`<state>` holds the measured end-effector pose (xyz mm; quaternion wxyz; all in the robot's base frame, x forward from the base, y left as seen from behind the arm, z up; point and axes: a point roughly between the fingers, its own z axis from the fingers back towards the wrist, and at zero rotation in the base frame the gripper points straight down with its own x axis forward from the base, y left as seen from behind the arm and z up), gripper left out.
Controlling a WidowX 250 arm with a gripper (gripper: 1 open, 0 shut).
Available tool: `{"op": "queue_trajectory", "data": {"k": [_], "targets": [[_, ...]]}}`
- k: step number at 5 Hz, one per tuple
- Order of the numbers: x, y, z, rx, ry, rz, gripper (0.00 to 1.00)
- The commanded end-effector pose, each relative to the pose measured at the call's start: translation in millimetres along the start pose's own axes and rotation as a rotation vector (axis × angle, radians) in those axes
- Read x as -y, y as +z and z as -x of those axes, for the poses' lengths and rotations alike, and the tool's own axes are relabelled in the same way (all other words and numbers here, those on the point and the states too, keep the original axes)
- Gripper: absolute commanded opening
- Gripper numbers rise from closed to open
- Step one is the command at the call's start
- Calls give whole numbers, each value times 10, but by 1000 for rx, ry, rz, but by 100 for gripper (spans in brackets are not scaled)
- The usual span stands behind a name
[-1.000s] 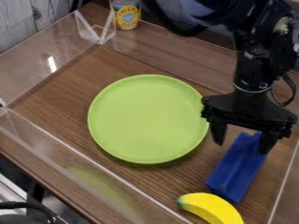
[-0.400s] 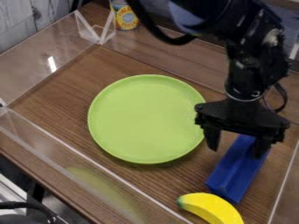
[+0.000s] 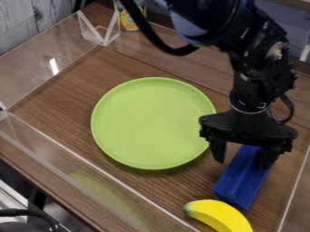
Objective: Put the blue object in the green plate
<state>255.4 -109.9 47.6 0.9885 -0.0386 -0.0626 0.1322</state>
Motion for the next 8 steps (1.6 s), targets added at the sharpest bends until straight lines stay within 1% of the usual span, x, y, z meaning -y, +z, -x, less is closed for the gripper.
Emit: {"op": "queue_trajectory", "data": {"k": [1, 5, 8], "targets": [[56, 133, -45, 53, 12, 44, 100], [52, 45, -42, 70, 85, 60, 100], [34, -24, -72, 82, 125, 68, 100]]}}
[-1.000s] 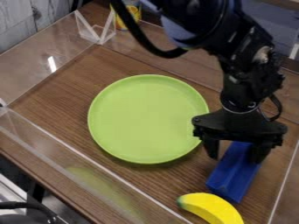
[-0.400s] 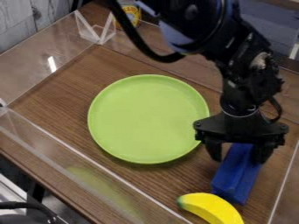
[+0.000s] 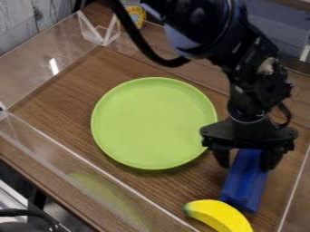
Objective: Put the blue object in the green plate
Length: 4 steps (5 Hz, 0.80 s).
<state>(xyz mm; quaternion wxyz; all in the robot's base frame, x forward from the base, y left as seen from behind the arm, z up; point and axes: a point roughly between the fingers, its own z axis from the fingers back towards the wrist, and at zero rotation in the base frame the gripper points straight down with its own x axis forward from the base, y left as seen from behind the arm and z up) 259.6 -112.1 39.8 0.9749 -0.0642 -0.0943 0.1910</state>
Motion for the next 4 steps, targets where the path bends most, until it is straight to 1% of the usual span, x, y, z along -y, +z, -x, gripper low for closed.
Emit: {"op": "queue_trajectory", "data": {"k": [1, 3, 4], "targets": [[12, 38, -59, 24, 19, 18, 100], [2, 4, -81, 31, 43, 20, 100], [-1, -12, -92, 34, 54, 20, 0]]}}
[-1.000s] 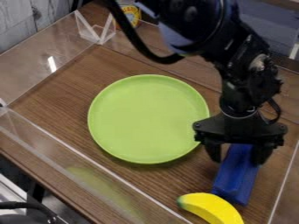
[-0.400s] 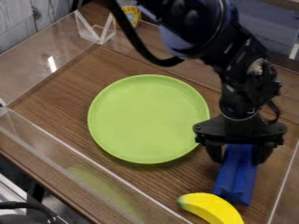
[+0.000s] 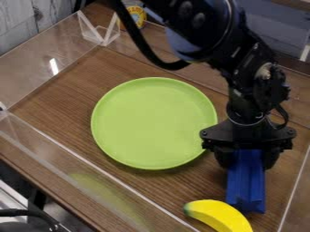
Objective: Put the blue object in the green plate
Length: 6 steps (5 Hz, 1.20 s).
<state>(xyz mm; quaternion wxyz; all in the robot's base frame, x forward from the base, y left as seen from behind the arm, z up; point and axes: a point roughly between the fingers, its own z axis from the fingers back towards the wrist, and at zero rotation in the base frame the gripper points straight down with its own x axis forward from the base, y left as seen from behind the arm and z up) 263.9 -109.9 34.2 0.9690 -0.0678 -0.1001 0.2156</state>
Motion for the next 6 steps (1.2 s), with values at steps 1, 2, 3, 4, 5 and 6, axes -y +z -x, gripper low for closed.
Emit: {"op": "queue_trajectory", "data": {"k": [1, 2, 3, 4, 5, 6], "targets": [[18, 109, -56, 16, 3, 7, 0], [22, 167, -58, 12, 4, 0, 0], [24, 231, -51, 7, 6, -5, 0], [38, 295, -46, -1, 6, -4, 0], [22, 354, -47, -8, 5, -10, 0], [6, 411, -48, -15, 5, -16, 0]]}}
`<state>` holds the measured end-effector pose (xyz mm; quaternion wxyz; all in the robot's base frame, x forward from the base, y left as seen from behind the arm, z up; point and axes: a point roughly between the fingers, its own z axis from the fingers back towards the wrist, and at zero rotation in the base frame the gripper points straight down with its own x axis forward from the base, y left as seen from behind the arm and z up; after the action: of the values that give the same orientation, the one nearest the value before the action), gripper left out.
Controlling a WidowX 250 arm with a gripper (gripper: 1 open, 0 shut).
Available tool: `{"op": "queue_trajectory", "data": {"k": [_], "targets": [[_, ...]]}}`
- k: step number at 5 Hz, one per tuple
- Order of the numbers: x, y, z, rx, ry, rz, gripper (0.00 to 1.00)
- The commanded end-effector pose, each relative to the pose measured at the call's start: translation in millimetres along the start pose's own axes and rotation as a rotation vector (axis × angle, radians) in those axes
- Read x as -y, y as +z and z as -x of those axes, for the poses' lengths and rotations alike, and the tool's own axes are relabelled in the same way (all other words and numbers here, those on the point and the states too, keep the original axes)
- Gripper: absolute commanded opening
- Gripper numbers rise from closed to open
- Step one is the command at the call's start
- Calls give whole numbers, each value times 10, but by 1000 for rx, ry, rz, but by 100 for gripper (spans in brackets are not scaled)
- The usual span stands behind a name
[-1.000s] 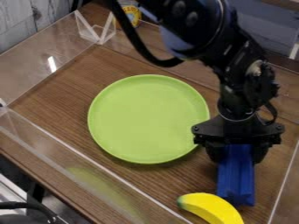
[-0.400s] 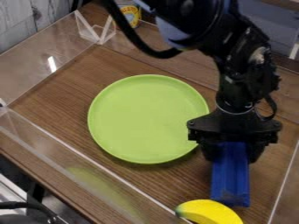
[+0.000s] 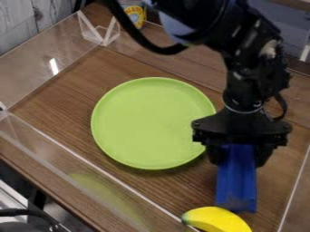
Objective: Put the blue object in the green plate
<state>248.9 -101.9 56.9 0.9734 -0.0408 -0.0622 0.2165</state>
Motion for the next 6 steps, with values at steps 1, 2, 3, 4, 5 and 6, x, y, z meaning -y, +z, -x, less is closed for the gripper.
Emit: {"op": "queue_trajectory", "data": {"k": [1, 2, 3, 4, 5, 6], "targets": [[63, 216, -97, 38, 6, 47, 0], [35, 238, -94, 31, 10, 40, 0], [9, 240, -95, 26, 16, 34, 0], [-17, 232, -98, 23, 22, 28, 0], [-42, 226, -100, 20, 28, 22, 0], [-66, 207, -106, 18, 36, 18, 100]]}}
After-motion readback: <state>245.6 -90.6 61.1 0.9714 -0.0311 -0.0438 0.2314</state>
